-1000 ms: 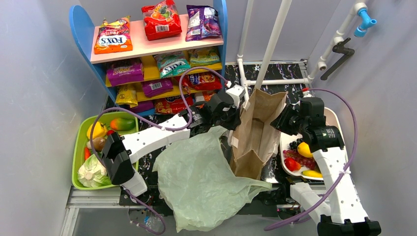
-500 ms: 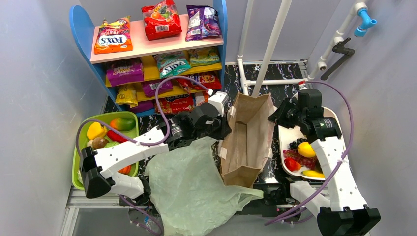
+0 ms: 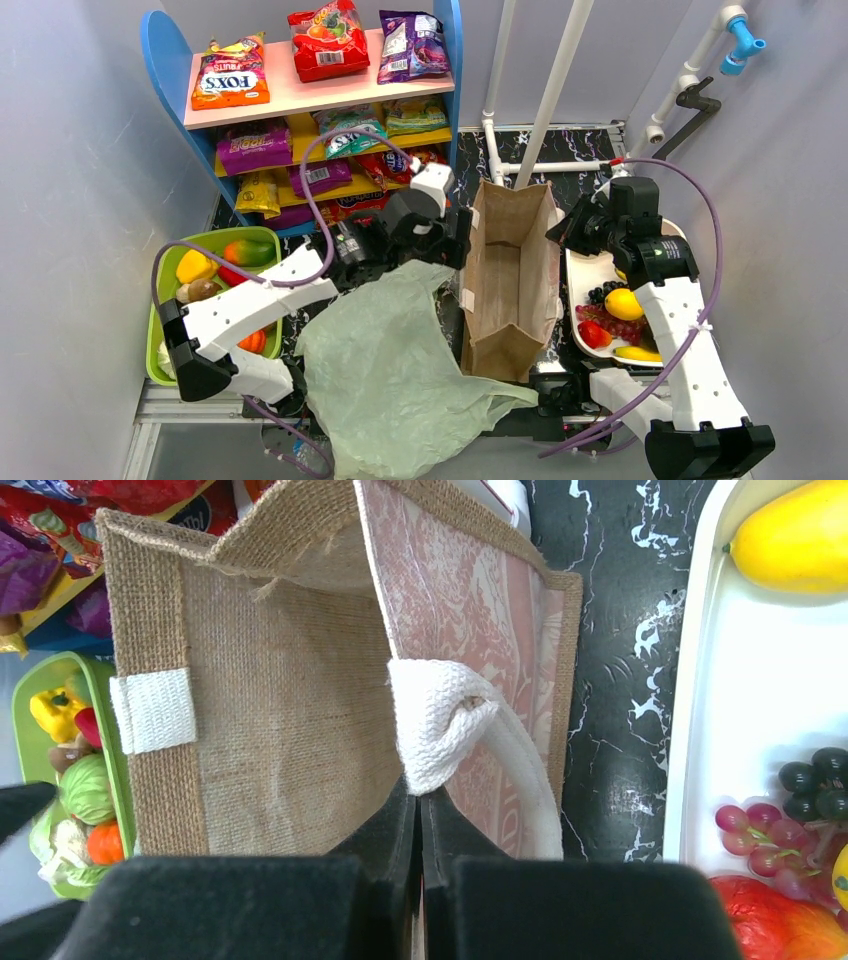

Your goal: Place the food into the grocery bag and tie it

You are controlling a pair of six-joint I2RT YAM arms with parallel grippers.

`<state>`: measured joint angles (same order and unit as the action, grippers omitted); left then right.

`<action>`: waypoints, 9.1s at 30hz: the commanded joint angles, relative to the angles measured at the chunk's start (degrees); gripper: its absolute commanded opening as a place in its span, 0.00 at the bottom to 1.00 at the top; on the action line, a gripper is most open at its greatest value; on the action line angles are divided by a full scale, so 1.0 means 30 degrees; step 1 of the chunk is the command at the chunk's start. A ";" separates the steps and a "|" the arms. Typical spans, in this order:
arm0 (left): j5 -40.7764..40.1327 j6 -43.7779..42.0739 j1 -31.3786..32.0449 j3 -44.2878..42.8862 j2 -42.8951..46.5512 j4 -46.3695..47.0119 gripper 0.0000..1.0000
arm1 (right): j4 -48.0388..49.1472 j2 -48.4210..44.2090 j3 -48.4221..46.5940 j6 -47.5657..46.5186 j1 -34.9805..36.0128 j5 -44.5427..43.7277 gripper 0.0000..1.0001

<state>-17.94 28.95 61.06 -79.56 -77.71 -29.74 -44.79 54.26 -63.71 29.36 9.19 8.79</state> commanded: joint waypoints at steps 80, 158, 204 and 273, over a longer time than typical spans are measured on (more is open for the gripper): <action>0.9334 -0.1997 -1.7952 -1.2668 -0.6073 0.5457 0.00 | 0.2216 -0.0680 0.2345 -0.0087 0.0194 0.0560 0.01; 3.2748 0.9871 -0.7102 -1.0522 -0.9762 1.3540 0.00 | 0.1961 -0.1695 0.2023 0.0160 0.0189 0.1056 0.01; 0.8115 -0.7500 -0.4732 -1.6149 -0.9405 -0.7070 0.98 | 0.2079 -0.1480 0.2328 -0.0014 0.0189 0.0727 0.01; -0.3036 -0.1671 -0.1970 -0.5467 -0.3792 -0.3544 0.87 | 0.2292 -0.2178 0.2344 0.1142 0.0188 -0.1444 0.07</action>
<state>-22.30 26.18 55.82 -94.30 -94.55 -37.67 -38.52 48.62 -56.75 34.09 9.82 3.24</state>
